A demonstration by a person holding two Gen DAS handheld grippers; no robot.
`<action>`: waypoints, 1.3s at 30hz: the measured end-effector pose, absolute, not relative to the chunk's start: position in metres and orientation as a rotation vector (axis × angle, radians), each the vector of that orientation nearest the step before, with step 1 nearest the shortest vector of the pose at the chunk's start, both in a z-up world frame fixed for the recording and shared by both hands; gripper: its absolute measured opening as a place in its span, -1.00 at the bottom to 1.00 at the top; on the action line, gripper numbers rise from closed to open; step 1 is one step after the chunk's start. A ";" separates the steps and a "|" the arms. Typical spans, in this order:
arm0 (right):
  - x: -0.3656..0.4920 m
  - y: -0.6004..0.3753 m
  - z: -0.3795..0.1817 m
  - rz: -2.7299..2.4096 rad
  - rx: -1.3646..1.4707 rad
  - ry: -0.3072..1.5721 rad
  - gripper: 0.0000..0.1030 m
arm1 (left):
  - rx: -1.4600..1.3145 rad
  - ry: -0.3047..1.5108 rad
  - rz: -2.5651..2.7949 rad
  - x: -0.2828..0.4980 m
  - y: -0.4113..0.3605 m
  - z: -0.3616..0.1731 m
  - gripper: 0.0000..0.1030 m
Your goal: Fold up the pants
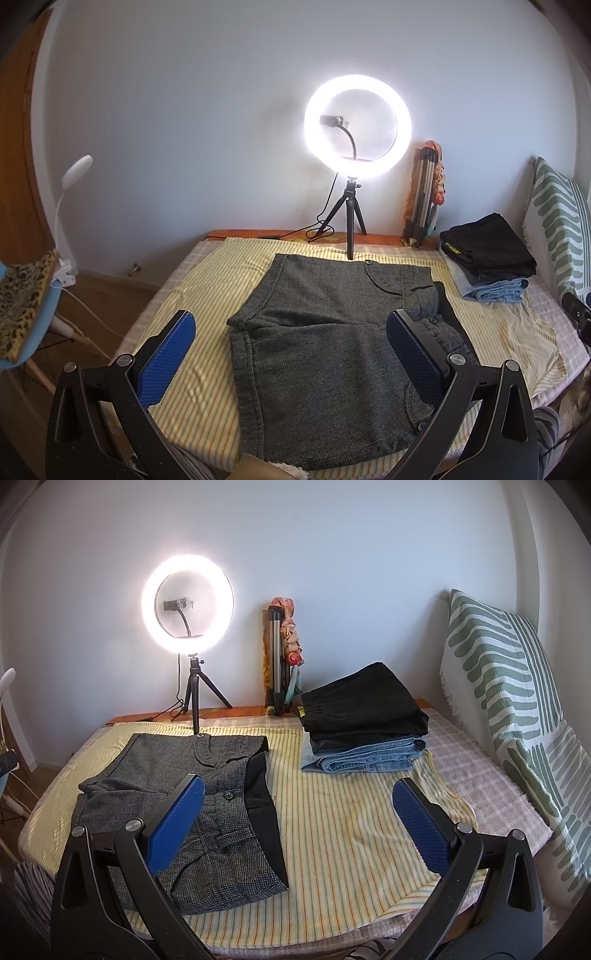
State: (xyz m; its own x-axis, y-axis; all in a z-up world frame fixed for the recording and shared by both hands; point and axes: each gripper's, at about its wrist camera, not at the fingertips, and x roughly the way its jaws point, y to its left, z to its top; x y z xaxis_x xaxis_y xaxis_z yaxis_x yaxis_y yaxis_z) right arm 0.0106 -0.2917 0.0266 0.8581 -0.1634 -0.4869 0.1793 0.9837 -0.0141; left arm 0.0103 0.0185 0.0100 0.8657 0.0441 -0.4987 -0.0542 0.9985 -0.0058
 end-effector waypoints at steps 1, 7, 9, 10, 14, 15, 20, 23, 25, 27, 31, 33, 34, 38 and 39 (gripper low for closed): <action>0.011 -0.292 0.027 -0.183 0.027 0.508 1.00 | -0.020 0.522 0.055 0.011 0.019 0.011 0.99; 0.013 -0.292 0.035 -0.188 0.026 0.504 1.00 | -0.025 0.528 0.065 0.013 0.022 0.013 0.99; 0.013 -0.293 0.035 -0.189 0.027 0.504 1.00 | -0.024 0.531 0.056 0.013 0.023 0.013 0.99; 0.013 -0.293 0.035 -0.190 0.027 0.505 1.00 | -0.021 0.530 0.058 0.014 0.023 0.014 0.99; 0.013 -0.294 0.035 -0.189 0.027 0.504 1.00 | -0.015 0.539 0.055 0.017 0.022 0.015 0.99; 0.012 -0.294 0.035 -0.187 0.026 0.503 1.00 | -0.013 0.540 0.056 0.017 0.022 0.015 0.99; 0.017 -0.298 0.039 -0.177 0.015 0.505 1.00 | 0.012 0.547 0.056 0.021 0.023 0.014 0.99; 0.022 -0.299 0.038 -0.170 0.019 0.514 1.00 | 0.031 0.551 0.075 0.022 0.025 0.013 0.99; 0.025 -0.300 0.037 -0.163 0.019 0.521 1.00 | 0.027 0.562 0.079 0.024 0.029 0.012 0.99; 0.027 -0.300 0.035 -0.159 0.016 0.522 1.00 | 0.026 0.582 0.081 0.028 0.033 0.010 0.99; 0.032 -0.299 0.031 -0.107 0.024 0.531 1.00 | 0.000 0.619 0.051 0.030 0.039 0.006 0.99; 0.033 -0.297 0.029 -0.050 0.024 0.532 1.00 | -0.001 0.630 0.042 0.030 0.040 0.004 0.99; 0.033 -0.296 0.028 -0.030 0.021 0.535 1.00 | 0.001 0.636 0.033 0.030 0.039 0.003 0.99; 0.032 -0.288 0.023 0.043 -0.035 0.537 1.00 | -0.002 0.659 -0.030 0.031 0.042 -0.006 0.78; 0.032 -0.284 0.021 0.061 -0.064 0.546 1.00 | -0.004 0.664 -0.049 0.031 0.043 -0.008 0.78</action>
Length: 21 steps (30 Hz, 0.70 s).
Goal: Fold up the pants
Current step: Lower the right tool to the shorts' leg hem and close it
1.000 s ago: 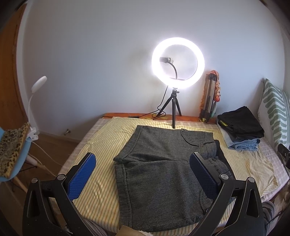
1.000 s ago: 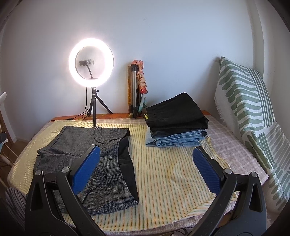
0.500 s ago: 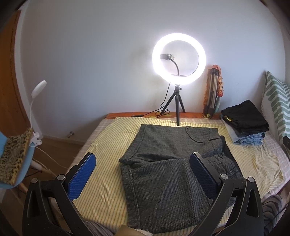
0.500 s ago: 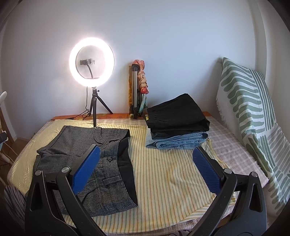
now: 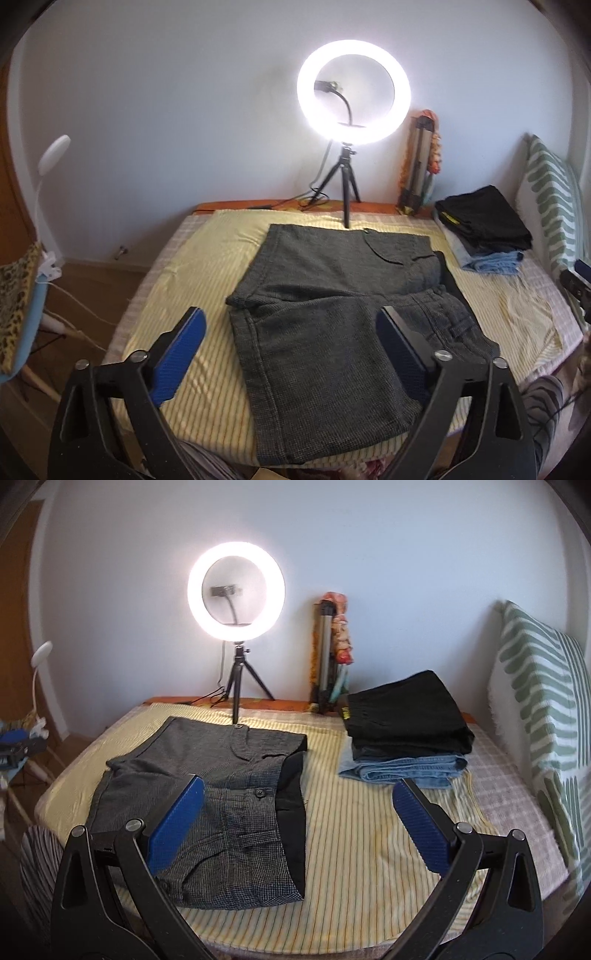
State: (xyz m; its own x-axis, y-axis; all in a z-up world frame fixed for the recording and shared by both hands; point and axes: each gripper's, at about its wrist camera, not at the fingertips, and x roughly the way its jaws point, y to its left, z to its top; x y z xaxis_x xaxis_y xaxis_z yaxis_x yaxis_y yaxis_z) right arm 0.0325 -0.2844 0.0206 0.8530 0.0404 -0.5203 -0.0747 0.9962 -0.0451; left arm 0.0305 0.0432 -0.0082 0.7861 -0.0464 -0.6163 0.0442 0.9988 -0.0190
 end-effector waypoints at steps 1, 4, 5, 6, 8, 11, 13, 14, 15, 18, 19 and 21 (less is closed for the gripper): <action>0.032 -0.281 0.018 0.073 -0.089 0.551 1.00 | 0.003 0.674 -0.069 0.030 0.044 -0.011 0.77; 0.031 -0.274 0.008 0.116 -0.171 0.567 1.00 | 0.047 0.702 -0.070 0.029 0.045 -0.020 0.58; 0.033 -0.272 0.004 0.125 -0.189 0.580 1.00 | 0.059 0.710 -0.060 0.029 0.047 -0.023 0.47; 0.034 -0.270 -0.001 0.142 -0.205 0.602 1.00 | 0.063 0.718 -0.054 0.029 0.049 -0.026 0.43; 0.035 -0.268 -0.009 0.180 -0.218 0.637 0.94 | 0.063 0.742 -0.065 0.029 0.053 -0.032 0.24; 0.042 -0.263 -0.024 0.245 -0.256 0.712 0.78 | 0.087 0.774 -0.089 0.028 0.053 -0.041 -0.02; 0.044 -0.260 -0.034 0.272 -0.278 0.757 0.70 | 0.109 0.785 -0.099 0.027 0.052 -0.046 -0.03; 0.046 -0.259 -0.037 0.284 -0.286 0.770 0.64 | 0.114 0.793 -0.106 0.027 0.052 -0.049 -0.03; 0.047 -0.257 -0.041 0.302 -0.299 0.785 0.61 | 0.116 0.809 -0.121 0.028 0.051 -0.053 -0.04; 0.047 -0.246 -0.054 0.356 -0.367 0.823 0.53 | 0.133 0.854 -0.170 0.028 0.047 -0.063 -0.10; 0.046 -0.242 -0.058 0.373 -0.391 0.835 0.50 | 0.143 0.867 -0.184 0.027 0.045 -0.067 -0.15; 0.047 -0.233 -0.067 0.416 -0.438 0.866 0.44 | 0.163 0.904 -0.220 0.027 0.041 -0.075 -0.21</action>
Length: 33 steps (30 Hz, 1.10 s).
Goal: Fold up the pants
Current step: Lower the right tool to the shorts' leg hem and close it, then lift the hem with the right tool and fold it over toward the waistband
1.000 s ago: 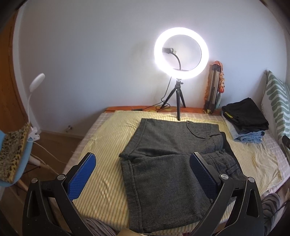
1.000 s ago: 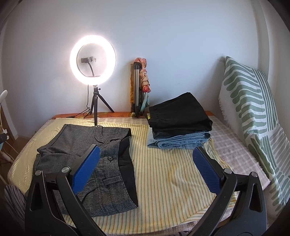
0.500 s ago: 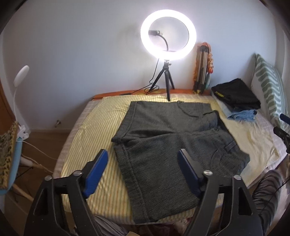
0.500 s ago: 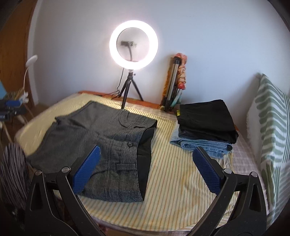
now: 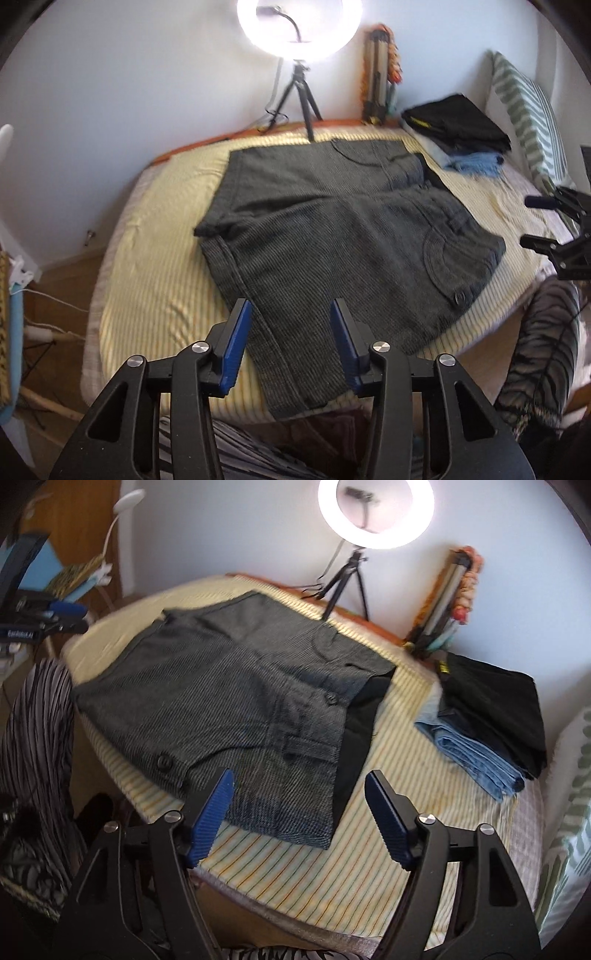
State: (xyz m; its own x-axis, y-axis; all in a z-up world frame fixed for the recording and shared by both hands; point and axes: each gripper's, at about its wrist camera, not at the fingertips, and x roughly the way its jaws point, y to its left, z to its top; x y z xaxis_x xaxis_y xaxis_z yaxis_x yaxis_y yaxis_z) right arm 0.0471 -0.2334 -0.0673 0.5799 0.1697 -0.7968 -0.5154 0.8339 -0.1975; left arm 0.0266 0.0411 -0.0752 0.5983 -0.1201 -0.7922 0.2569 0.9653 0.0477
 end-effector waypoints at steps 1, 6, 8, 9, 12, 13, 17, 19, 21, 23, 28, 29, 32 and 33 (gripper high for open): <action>0.047 -0.230 -0.072 0.434 -0.454 0.882 0.42 | 0.175 0.924 -0.233 0.026 0.039 -0.080 -0.22; 0.049 -0.209 -0.096 0.539 -0.559 0.949 0.41 | 0.214 1.005 -0.313 0.023 0.025 -0.098 -0.23; 0.049 -0.199 -0.109 0.564 -0.629 0.959 0.41 | 0.233 1.024 -0.334 0.023 0.020 -0.106 -0.23; 0.049 -0.194 -0.115 0.576 -0.654 0.964 0.41 | 0.237 1.035 -0.342 0.024 0.019 -0.109 -0.23; 0.049 -0.184 -0.130 0.620 -0.736 0.987 0.42 | 0.234 1.075 -0.365 0.027 0.018 -0.121 -0.23; 0.048 -0.181 -0.134 0.629 -0.768 0.990 0.42 | 0.228 1.082 -0.363 0.027 0.019 -0.125 -0.23; 0.046 -0.172 -0.152 0.653 -0.894 1.001 0.42 | 0.223 1.093 -0.378 0.028 0.019 -0.134 -0.23; 0.050 -0.170 -0.158 0.633 -0.931 1.003 0.42 | 0.224 1.095 -0.391 0.027 0.019 -0.136 -0.22; 0.054 -0.171 -0.159 0.638 -0.925 1.007 0.41 | 0.236 1.095 -0.399 0.026 0.019 -0.138 -0.22; 0.059 -0.170 -0.156 0.642 -0.909 1.009 0.21 | 0.241 1.097 -0.413 0.027 0.019 -0.139 -0.03; 0.076 -0.172 -0.135 0.602 -0.838 0.983 -0.55 | 0.312 1.075 -0.460 0.022 0.009 -0.141 0.14; 0.080 -0.174 -0.129 0.584 -0.814 0.970 -0.59 | 0.343 1.064 -0.460 0.020 0.006 -0.143 0.15; 0.092 -0.177 -0.112 0.546 -0.757 0.940 -0.64 | 0.408 1.057 -0.461 0.019 -0.003 -0.151 0.15; 0.095 -0.177 -0.108 0.541 -0.750 0.935 -0.65 | 0.429 1.055 -0.447 0.020 -0.005 -0.154 0.15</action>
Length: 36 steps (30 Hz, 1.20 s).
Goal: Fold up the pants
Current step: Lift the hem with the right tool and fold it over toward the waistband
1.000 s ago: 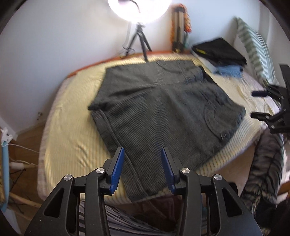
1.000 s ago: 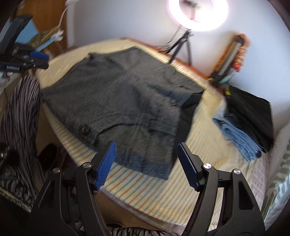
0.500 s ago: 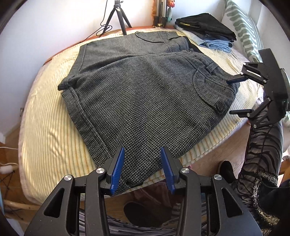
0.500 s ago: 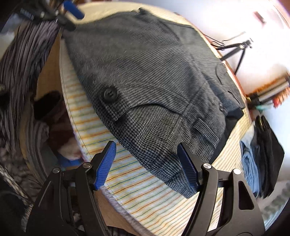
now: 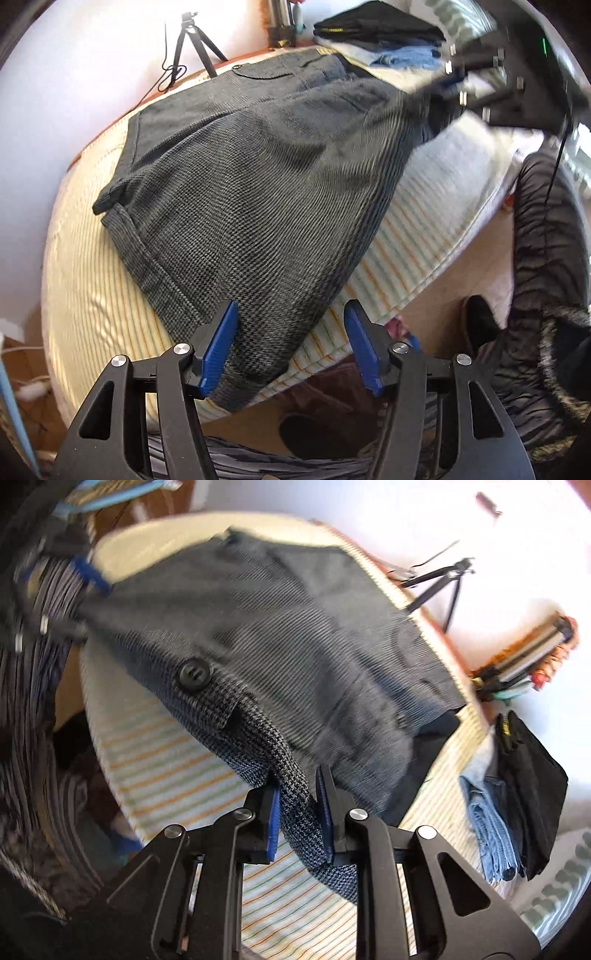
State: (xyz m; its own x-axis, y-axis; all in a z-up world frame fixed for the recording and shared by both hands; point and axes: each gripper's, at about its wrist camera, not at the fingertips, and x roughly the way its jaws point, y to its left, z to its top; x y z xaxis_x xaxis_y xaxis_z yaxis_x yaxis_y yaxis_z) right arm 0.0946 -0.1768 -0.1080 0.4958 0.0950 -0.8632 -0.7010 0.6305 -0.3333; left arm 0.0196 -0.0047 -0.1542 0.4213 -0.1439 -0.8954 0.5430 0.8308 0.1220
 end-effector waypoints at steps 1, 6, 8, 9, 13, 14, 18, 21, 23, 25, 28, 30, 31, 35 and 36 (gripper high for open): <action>0.097 -0.177 -0.104 0.536 -0.750 0.928 -0.65 | 0.455 1.061 -0.426 0.022 -0.006 -0.159 0.15; 0.098 -0.177 -0.098 0.522 -0.728 0.917 -0.65 | 0.448 1.068 -0.361 0.038 0.000 -0.169 -0.32; 0.096 -0.177 -0.099 0.519 -0.729 0.915 -0.66 | 0.404 1.066 -0.373 0.043 0.004 -0.167 -0.68; 0.093 -0.178 -0.099 0.514 -0.731 0.910 -0.66 | 0.377 1.060 -0.385 0.046 0.005 -0.163 -0.75; 0.092 -0.181 -0.090 0.499 -0.704 0.886 -0.66 | 0.332 0.984 -0.368 0.055 0.012 -0.138 -0.84; 0.093 -0.182 -0.084 0.495 -0.689 0.874 -0.66 | 0.322 0.969 -0.361 0.058 0.014 -0.133 -0.85; 0.101 -0.181 -0.063 0.476 -0.672 0.823 -0.67 | 0.297 0.869 -0.329 0.080 0.021 -0.094 -0.86; 0.112 -0.179 -0.047 0.457 -0.676 0.788 -0.68 | 0.310 0.799 -0.313 0.097 0.023 -0.070 -0.87; 0.121 -0.179 -0.037 0.444 -0.677 0.764 -0.69 | 0.338 0.756 -0.301 0.110 0.023 -0.058 -0.87; 0.132 -0.178 -0.026 0.426 -0.685 0.733 -0.69 | 0.355 0.730 -0.292 0.117 0.020 -0.050 -0.88; 0.153 -0.178 -0.014 0.410 -0.691 0.710 -0.71 | 0.349 0.698 -0.289 0.139 0.020 -0.037 -0.89; 0.171 -0.178 -0.009 0.405 -0.685 0.715 -0.71 | 0.335 0.695 -0.289 0.154 0.023 -0.032 -0.89; 0.178 -0.177 -0.007 0.404 -0.687 0.717 -0.71 | 0.326 0.699 -0.286 0.166 0.024 -0.030 -0.89; 0.208 -0.172 -0.006 0.386 -0.718 0.715 -0.71 | 0.320 0.697 -0.269 0.193 0.026 -0.026 -0.89; 0.216 -0.171 -0.007 0.385 -0.720 0.719 -0.71 | 0.336 0.690 -0.259 0.199 0.025 -0.025 -0.89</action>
State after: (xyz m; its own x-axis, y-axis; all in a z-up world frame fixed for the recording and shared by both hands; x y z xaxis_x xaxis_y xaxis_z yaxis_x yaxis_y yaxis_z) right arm 0.2158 -0.1711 -0.0066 0.6991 0.0797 -0.7106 -0.5478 0.6984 -0.4606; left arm 0.1992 0.0245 -0.0253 0.7429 -0.1221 -0.6581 0.3416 0.9147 0.2159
